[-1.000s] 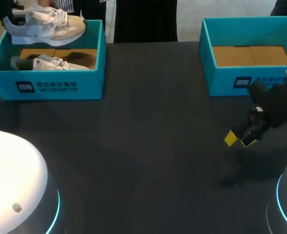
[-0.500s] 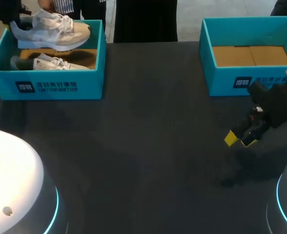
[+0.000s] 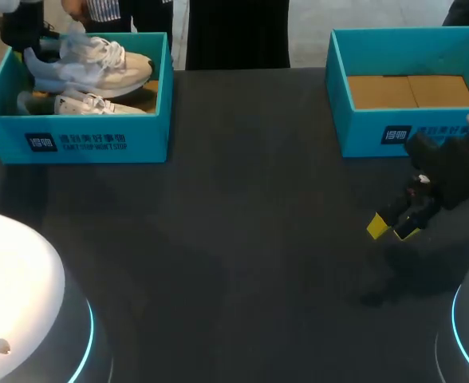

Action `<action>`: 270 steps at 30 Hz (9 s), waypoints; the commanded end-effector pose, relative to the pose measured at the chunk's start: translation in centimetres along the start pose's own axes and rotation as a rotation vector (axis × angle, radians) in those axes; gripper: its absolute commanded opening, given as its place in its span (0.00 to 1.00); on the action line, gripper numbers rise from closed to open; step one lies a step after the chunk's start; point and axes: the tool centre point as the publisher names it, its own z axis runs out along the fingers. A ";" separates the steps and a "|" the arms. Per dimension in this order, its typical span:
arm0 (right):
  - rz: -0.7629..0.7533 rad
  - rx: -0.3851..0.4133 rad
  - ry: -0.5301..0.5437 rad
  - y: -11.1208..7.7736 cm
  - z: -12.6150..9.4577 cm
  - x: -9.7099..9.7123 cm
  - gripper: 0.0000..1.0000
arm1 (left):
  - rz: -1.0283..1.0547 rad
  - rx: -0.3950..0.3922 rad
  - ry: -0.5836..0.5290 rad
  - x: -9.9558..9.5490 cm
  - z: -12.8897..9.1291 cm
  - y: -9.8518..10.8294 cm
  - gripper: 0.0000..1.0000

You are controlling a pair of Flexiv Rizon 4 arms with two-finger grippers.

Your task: Take the shoe out of the shoebox, open the shoe tongue, remove and reinsert the insole, then place the shoe into the shoebox

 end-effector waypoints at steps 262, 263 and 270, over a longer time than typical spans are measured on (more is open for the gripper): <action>0.001 0.000 -0.002 0.0 0.1 0.0 1.00 | 0.033 0.195 -0.189 -4.1 5.8 -12.2 0.00; 0.001 0.000 -0.002 0.0 0.1 0.0 1.00 | 0.029 0.192 -0.195 -4.0 5.6 -12.1 0.00; 0.001 0.000 -0.002 0.0 0.1 0.0 1.00 | 0.015 0.186 -0.219 -3.5 4.7 -11.9 0.00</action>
